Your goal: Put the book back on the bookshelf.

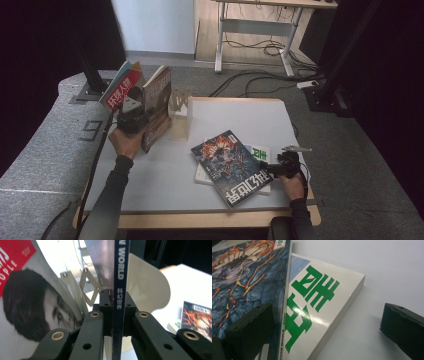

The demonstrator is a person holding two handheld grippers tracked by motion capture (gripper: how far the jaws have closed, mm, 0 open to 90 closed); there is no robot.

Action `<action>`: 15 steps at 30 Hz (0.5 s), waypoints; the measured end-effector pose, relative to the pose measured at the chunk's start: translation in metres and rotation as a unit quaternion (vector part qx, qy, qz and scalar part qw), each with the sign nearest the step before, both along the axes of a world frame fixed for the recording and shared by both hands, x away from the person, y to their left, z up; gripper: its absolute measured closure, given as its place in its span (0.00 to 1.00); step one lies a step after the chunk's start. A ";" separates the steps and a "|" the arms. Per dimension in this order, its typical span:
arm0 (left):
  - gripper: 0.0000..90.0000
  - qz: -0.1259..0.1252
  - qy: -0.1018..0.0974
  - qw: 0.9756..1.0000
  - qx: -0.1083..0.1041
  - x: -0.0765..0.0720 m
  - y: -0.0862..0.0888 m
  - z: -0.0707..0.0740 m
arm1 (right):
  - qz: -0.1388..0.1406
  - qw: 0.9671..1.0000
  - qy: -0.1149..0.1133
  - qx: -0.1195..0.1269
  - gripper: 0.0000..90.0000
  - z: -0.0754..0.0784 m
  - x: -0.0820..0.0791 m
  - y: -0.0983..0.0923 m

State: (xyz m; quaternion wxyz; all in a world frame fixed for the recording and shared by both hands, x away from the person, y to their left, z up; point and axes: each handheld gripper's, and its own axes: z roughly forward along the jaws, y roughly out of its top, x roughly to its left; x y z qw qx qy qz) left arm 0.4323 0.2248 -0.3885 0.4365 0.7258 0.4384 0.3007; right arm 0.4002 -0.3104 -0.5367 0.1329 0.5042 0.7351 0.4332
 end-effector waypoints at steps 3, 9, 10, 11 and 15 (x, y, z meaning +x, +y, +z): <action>0.91 -0.002 0.012 1.000 0.016 -0.003 0.002 0.001 | 0.000 1.000 0.001 0.001 0.00 0.000 0.000 0.000; 0.89 -0.002 0.023 0.999 0.031 -0.007 0.002 0.002 | 0.000 1.000 0.002 0.002 0.00 0.000 0.000 0.000; 0.89 -0.003 0.024 0.999 0.028 -0.007 0.003 0.003 | 0.001 1.000 0.002 0.002 0.00 0.000 0.000 0.000; 0.88 -0.002 0.022 0.999 0.025 -0.008 0.004 0.004 | 0.000 1.000 0.002 0.002 0.00 0.000 0.000 0.000; 0.84 -0.004 0.028 0.999 0.015 -0.009 0.008 0.010 | 0.001 1.000 0.003 0.003 0.00 0.000 0.001 -0.001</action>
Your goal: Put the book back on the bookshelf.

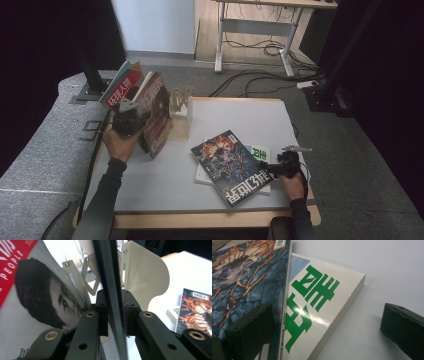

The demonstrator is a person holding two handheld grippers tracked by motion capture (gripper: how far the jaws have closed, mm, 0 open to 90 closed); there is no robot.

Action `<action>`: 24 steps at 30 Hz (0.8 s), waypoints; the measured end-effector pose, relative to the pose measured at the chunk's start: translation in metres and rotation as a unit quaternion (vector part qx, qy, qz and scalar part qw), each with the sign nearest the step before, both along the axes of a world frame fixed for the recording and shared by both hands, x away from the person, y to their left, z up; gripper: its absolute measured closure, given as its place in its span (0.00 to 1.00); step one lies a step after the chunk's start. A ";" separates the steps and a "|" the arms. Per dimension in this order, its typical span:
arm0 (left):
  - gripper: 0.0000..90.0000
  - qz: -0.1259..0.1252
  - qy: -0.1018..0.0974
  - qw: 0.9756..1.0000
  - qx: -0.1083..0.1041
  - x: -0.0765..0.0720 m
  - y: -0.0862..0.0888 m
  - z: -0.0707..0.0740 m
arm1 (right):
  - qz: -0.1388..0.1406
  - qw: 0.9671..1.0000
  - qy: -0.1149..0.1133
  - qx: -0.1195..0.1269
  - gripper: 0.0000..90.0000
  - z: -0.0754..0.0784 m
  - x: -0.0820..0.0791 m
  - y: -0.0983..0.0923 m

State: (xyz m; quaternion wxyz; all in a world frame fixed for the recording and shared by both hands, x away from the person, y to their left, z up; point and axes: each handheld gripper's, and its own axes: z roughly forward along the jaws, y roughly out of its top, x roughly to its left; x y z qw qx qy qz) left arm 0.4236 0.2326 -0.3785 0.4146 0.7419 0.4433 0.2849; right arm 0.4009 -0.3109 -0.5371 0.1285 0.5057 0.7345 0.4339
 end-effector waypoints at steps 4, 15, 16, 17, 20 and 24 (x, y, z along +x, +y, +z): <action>0.85 0.011 0.011 1.000 0.004 0.000 0.004 0.002 | 0.000 1.000 0.001 0.001 0.00 0.000 0.000 0.000; 0.94 0.029 -0.003 0.999 -0.032 0.010 0.000 0.002 | 0.000 1.000 0.002 0.002 0.00 0.000 0.000 0.000; 0.94 0.030 -0.003 0.999 -0.037 0.012 -0.001 0.002 | 0.000 1.000 0.003 0.003 0.00 0.000 0.001 0.000; 0.94 0.032 -0.004 0.999 -0.040 0.013 -0.001 0.001 | 0.000 1.000 0.003 0.003 0.00 0.000 0.001 0.000; 0.94 0.036 -0.004 0.998 -0.050 0.018 -0.003 0.001 | 0.000 1.000 0.003 0.004 0.00 0.000 0.001 0.000; 0.94 0.037 -0.011 0.998 -0.050 0.022 -0.006 0.001 | 0.001 1.000 0.004 0.004 0.00 0.000 0.001 -0.001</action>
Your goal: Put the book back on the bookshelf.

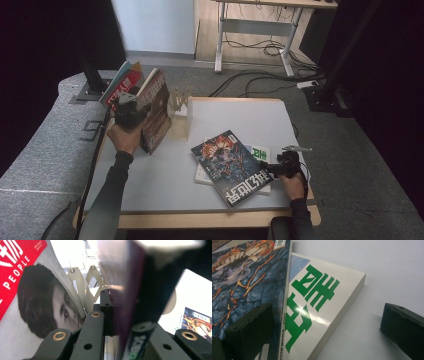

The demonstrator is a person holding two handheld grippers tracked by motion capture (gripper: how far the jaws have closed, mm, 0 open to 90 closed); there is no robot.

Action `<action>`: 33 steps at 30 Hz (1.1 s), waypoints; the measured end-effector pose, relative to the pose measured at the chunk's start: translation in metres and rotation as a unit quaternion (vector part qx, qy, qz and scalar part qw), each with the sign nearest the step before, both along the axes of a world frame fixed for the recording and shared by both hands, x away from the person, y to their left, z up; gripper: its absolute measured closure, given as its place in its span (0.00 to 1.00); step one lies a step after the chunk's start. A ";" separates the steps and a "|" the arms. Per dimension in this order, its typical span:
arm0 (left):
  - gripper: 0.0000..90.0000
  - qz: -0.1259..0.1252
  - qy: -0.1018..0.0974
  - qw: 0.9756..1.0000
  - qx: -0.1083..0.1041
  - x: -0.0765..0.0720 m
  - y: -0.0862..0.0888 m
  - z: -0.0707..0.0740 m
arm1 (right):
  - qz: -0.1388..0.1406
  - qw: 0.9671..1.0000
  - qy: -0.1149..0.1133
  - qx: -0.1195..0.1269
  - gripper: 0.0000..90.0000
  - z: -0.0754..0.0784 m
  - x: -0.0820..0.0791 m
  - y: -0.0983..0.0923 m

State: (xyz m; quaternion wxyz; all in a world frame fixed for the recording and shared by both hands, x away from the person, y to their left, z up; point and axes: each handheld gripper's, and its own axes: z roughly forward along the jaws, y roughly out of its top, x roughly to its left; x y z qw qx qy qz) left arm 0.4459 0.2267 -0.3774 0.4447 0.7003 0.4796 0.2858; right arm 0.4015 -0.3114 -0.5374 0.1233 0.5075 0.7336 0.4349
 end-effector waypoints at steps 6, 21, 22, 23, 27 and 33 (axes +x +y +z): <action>0.93 0.008 -0.007 1.000 -0.011 0.009 0.002 0.000 | 0.000 1.000 0.000 0.000 0.00 0.000 0.000 0.000; 0.89 -0.005 -0.009 1.000 0.018 0.001 0.000 -0.009 | 0.000 1.000 0.001 0.001 0.00 0.000 0.000 0.000; 0.88 -0.005 -0.003 1.000 0.025 0.000 0.000 -0.010 | 0.000 1.000 0.001 0.001 0.00 0.000 0.000 0.000; 0.87 -0.006 -0.001 0.999 0.041 -0.001 -0.002 -0.012 | 0.000 1.000 0.001 0.001 0.00 0.000 0.000 0.000; 0.87 -0.005 0.006 0.999 0.038 -0.001 -0.004 -0.014 | 0.000 1.000 0.001 0.001 0.00 0.000 0.000 0.000; 0.88 -0.005 0.027 0.999 0.039 -0.001 -0.005 -0.018 | 0.000 1.000 0.001 0.001 0.00 0.000 0.000 0.000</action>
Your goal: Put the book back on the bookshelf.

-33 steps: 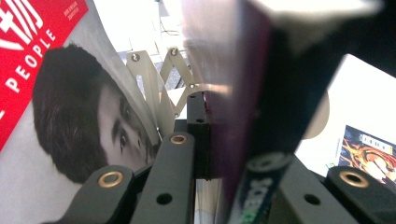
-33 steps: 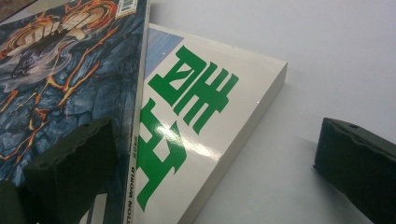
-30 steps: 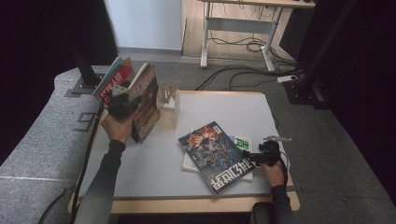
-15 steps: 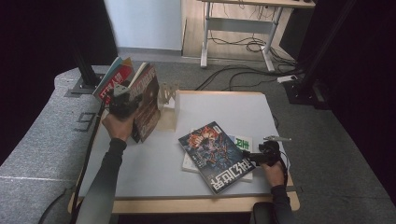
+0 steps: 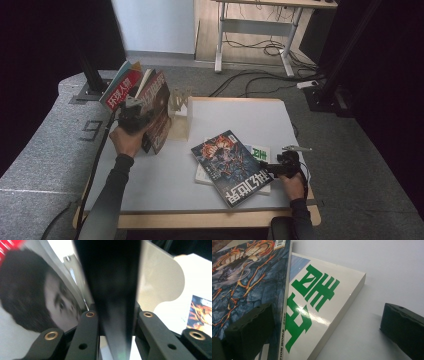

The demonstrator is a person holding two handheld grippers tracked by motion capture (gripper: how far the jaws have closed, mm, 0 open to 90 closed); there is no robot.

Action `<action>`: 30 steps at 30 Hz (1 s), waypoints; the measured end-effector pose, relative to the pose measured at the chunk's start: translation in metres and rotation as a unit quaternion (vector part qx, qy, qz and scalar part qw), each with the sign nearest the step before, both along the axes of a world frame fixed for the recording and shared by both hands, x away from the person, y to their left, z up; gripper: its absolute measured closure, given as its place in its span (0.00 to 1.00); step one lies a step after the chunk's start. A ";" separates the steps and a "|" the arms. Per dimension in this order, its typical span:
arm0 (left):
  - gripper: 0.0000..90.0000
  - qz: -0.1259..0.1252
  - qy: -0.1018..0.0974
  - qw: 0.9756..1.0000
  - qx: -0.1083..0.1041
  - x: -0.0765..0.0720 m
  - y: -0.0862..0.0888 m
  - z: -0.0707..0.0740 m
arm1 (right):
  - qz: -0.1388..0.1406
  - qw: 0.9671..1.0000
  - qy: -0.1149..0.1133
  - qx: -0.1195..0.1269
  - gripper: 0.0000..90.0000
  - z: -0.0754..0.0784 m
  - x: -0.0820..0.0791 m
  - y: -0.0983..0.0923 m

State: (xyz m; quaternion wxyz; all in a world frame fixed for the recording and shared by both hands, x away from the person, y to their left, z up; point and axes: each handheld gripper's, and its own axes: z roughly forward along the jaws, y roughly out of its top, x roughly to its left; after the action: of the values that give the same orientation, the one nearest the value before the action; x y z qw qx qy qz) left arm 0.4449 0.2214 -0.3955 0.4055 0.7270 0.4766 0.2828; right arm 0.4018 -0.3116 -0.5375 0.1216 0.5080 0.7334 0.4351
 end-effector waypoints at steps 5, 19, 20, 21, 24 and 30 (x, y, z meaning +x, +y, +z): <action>0.93 0.008 -0.010 1.000 -0.028 0.001 0.002 0.000 | 0.000 1.000 0.000 0.000 0.00 0.000 0.000 0.000; 0.94 0.039 -0.042 0.997 -0.046 0.013 0.004 0.000 | 0.000 1.000 0.001 0.001 0.00 0.000 0.000 0.000; 0.94 0.040 -0.042 0.997 -0.045 0.014 0.005 0.000 | 0.000 1.000 0.001 0.001 0.00 0.000 0.000 0.000; 0.94 0.043 -0.043 0.997 -0.040 0.015 0.005 -0.001 | 0.000 1.000 0.001 0.001 0.00 0.000 0.000 0.000; 0.94 0.045 -0.045 0.997 -0.047 0.017 0.007 -0.001 | 0.000 1.000 0.001 0.001 0.00 0.000 0.000 0.000; 0.93 0.049 -0.048 0.996 -0.054 0.021 0.010 -0.003 | 0.000 1.000 0.001 0.001 0.00 0.000 0.000 0.000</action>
State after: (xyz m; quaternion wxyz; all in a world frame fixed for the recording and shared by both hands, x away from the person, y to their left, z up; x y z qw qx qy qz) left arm 0.4659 0.2311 -0.3984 0.4524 0.6652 0.5065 0.3102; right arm 0.4019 -0.3117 -0.5376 0.1207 0.5083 0.7333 0.4351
